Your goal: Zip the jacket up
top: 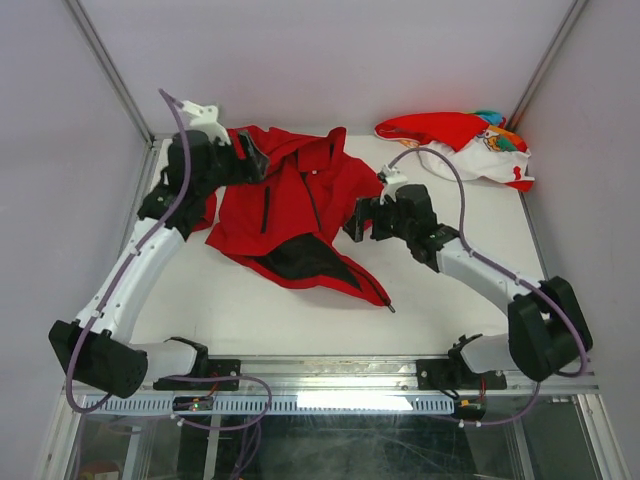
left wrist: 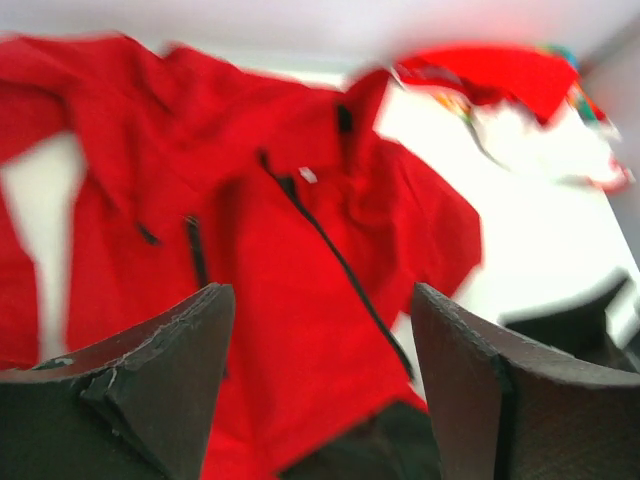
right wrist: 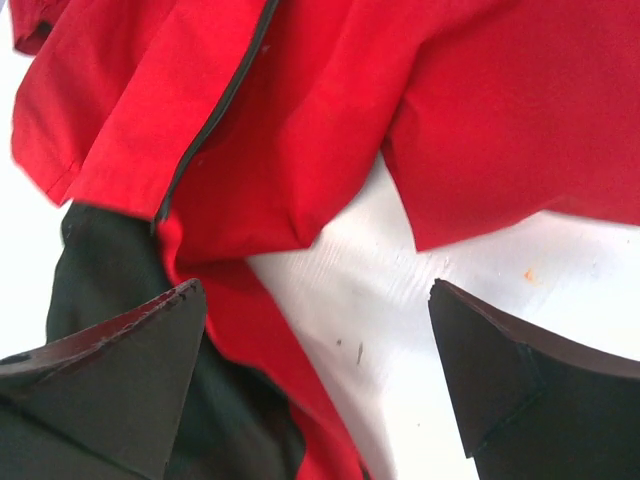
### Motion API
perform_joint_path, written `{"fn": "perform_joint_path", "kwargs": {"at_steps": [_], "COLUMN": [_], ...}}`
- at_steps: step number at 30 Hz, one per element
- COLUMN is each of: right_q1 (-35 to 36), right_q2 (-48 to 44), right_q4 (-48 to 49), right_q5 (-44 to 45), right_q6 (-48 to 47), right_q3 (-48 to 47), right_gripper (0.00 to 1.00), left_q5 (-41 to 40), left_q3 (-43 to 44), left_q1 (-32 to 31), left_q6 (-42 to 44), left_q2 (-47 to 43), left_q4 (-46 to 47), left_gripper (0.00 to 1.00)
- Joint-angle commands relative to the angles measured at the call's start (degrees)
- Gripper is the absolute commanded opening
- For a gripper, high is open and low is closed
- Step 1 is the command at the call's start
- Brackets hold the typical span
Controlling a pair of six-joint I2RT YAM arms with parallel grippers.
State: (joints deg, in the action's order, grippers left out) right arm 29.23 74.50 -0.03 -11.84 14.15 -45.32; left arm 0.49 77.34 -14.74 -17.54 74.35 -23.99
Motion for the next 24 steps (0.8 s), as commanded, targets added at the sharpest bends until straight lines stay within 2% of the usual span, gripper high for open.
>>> {"fn": "perform_joint_path", "kwargs": {"at_steps": [1,4,9,13,15,16,17,20,21,24], "right_q1": [0.21,0.29,0.93,0.92,0.41,-0.11,-0.98,-5.37,-7.10,-12.86], "right_q2": [7.27,13.90,26.42,33.83,35.33,35.33,34.84,32.49,31.79,30.41], "right_q4": [8.59,10.31,12.66,12.63,10.47,9.23,8.17,4.10,1.16,-4.42], "right_q5": [5.65,6.57,6.44,7.96,10.31,11.36,12.26,14.45,15.26,17.00], "right_q6": [5.96,8.37,11.18,11.85,10.11,8.63,7.21,3.76,2.60,-0.82], "right_q3": [-5.64,-9.75,-17.36,-22.55,-24.97,-25.86,-26.55,-28.56,-29.78,-34.57], "right_gripper": [0.95,0.94,0.94,0.86,0.74,0.64,0.52,0.03,0.00,0.00], "left_q5": [0.46,-0.36,-1.90,0.64,1.95,2.44,2.69,4.56,5.36,9.41], "left_q3": [-9.50,-13.49,-13.66,-17.81,-21.05,-23.05,-25.19,-32.81,-35.18,-41.13], "left_q1": [-9.30,-12.67,-16.97,-17.85,-17.79,-17.86,-17.86,-17.82,-17.85,-17.92], "left_q6": [-3.21,-5.07,-5.75,-7.46,-8.37,-8.65,-9.21,-11.30,-12.23,-14.92], "left_q2": [-1.94,0.45,9.20,14.58,15.51,15.31,14.59,10.90,9.54,4.61], "left_q4": [3.84,7.15,9.31,12.01,12.88,13.14,13.67,16.04,16.75,18.71], "left_gripper": [0.73,0.74,0.74,0.71,0.69,0.68,0.67,0.66,0.66,0.63]}}
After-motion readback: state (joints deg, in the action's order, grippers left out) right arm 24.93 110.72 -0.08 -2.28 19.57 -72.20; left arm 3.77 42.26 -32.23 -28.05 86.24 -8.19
